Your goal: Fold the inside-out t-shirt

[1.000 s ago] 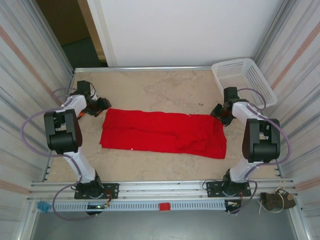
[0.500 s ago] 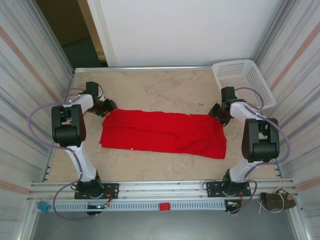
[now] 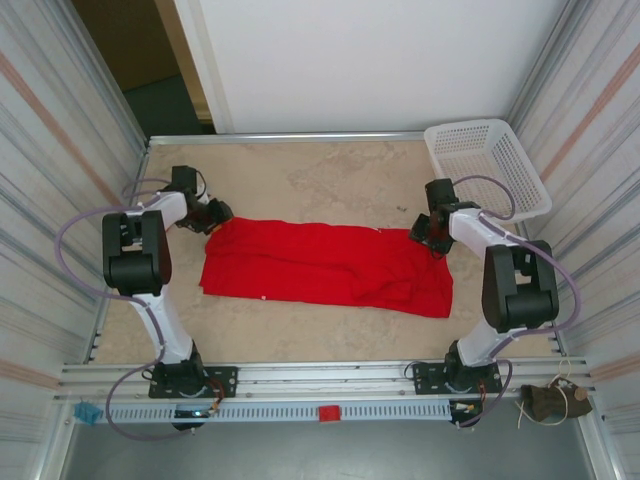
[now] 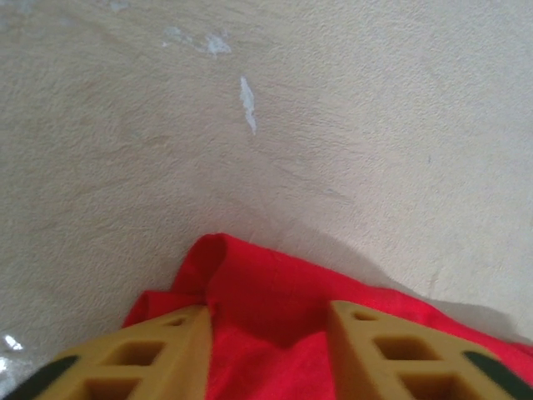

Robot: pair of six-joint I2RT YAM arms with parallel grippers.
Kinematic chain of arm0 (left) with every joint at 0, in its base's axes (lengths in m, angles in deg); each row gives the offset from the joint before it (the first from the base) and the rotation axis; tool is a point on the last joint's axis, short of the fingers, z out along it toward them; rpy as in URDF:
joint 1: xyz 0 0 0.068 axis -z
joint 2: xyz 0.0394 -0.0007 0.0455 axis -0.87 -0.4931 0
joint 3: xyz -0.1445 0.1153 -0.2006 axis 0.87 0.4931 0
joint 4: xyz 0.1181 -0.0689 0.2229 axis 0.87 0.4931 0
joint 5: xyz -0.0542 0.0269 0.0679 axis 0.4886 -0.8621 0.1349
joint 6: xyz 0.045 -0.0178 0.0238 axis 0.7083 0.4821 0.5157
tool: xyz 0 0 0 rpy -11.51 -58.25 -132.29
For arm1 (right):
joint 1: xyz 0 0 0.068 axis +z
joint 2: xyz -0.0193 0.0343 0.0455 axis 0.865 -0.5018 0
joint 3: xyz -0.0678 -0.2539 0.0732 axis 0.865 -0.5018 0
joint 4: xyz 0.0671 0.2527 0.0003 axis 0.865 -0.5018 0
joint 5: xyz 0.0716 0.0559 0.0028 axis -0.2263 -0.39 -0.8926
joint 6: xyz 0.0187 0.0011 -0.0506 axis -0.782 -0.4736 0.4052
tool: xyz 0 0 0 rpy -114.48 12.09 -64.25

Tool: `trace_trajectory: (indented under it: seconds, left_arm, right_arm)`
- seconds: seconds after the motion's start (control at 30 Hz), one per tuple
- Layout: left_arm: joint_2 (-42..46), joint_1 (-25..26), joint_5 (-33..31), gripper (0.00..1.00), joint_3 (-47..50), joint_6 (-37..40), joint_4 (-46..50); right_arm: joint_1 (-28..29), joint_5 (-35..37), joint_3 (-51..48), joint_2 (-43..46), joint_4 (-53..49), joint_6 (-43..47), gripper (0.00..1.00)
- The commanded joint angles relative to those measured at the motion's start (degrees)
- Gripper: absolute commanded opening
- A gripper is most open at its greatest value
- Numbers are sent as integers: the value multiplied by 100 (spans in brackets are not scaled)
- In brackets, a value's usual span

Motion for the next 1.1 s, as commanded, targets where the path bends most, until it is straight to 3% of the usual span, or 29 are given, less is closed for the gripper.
trace_trajectory:
  seconds: [0.0, 0.1, 0.17, 0.53, 0.57, 0.63, 0.67, 0.7, 0.73, 0.8, 0.93, 1.07]
  left_arm:
    - [-1, -28, 88, 22, 136, -127, -90]
    - [1, -153, 143, 0, 232, -308, -210]
    - [90, -282, 117, 0, 337, -424, -294]
    - [475, -850, -31, 0, 179, -370, -149]
    - [427, -851, 29, 2, 110, -367, -148]
    - [337, -853, 124, 19, -12, -354, -139]
    - [318, -855, 138, 30, -84, -310, -127]
    - [321, -857, 131, 38, -162, -258, -77]
    - [351, -857, 118, 43, -228, -204, -18]
    - [516, -879, 83, 50, -330, -94, 157]
    - [1108, -882, 203, 56, -162, -126, 333]
    - [1891, -693, 521, 58, 685, -507, 52]
  right_arm:
    - [64, 189, 183, -253, -127, 13, 36]
    - [127, 171, 315, -380, -150, 96, 9]
    - [195, 181, 412, -403, -174, 157, 0]
    - [278, 314, 1114, -766, -275, 225, 0]
    - [258, 299, 1227, -855, -297, 223, 0]
    - [234, 290, 1421, -1015, -338, 251, 0]
    - [233, 301, 1545, -1080, -404, 268, 1]
    - [221, 272, 1647, -1112, -481, 289, 17]
    - [227, 245, 1696, -1081, -532, 308, 25]
    - [287, 259, 1604, -790, -548, 326, 31]
    - [446, 130, 1137, 37, -582, 234, 35]
    - [743, 40, 310, 865, -548, 72, 43]
